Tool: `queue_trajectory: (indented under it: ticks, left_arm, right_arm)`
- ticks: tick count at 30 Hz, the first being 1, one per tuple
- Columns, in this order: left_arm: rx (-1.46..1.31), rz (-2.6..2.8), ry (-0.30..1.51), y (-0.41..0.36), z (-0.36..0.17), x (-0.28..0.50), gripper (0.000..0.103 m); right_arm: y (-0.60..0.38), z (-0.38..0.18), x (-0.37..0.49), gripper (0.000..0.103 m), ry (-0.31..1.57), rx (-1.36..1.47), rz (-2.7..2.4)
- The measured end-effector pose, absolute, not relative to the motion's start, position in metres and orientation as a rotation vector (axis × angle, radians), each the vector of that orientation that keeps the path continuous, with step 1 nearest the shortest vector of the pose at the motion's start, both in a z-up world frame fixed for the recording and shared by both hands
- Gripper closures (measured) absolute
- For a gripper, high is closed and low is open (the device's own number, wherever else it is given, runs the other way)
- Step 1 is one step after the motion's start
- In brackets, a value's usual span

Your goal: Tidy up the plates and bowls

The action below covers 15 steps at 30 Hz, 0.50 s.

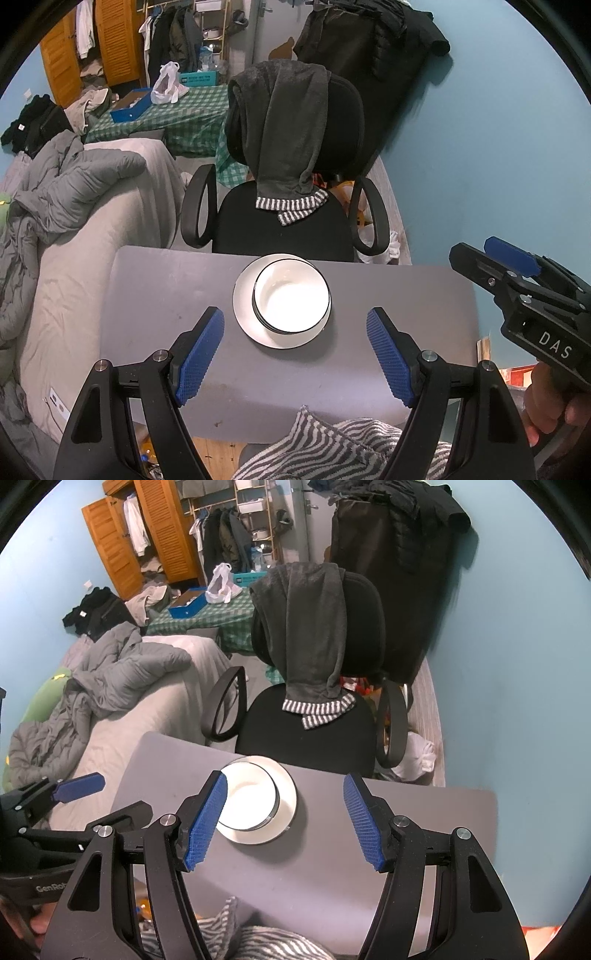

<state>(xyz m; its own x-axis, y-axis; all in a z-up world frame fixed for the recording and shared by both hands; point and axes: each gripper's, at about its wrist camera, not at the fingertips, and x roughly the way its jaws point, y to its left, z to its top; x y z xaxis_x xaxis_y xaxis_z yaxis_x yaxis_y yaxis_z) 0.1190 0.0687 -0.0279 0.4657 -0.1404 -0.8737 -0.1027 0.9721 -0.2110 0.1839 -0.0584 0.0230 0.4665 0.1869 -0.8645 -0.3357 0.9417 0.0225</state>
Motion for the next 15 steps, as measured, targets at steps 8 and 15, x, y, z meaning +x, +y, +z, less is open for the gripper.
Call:
queue_trajectory:
  ticks: [8,15]
  left_arm:
    - [-0.262,-0.036,1.090,0.0694,-0.0266,0.1198,0.015]
    - [-0.260,-0.035,1.089,0.0675,-0.0255,0.1192,0.015]
  right_arm:
    - [-0.0591,0.0234,0.1841,0.039,1.038,-0.152,0.323]
    - [-0.0558,0.0229,0.1796,0.039,1.041,-0.157,0.325]
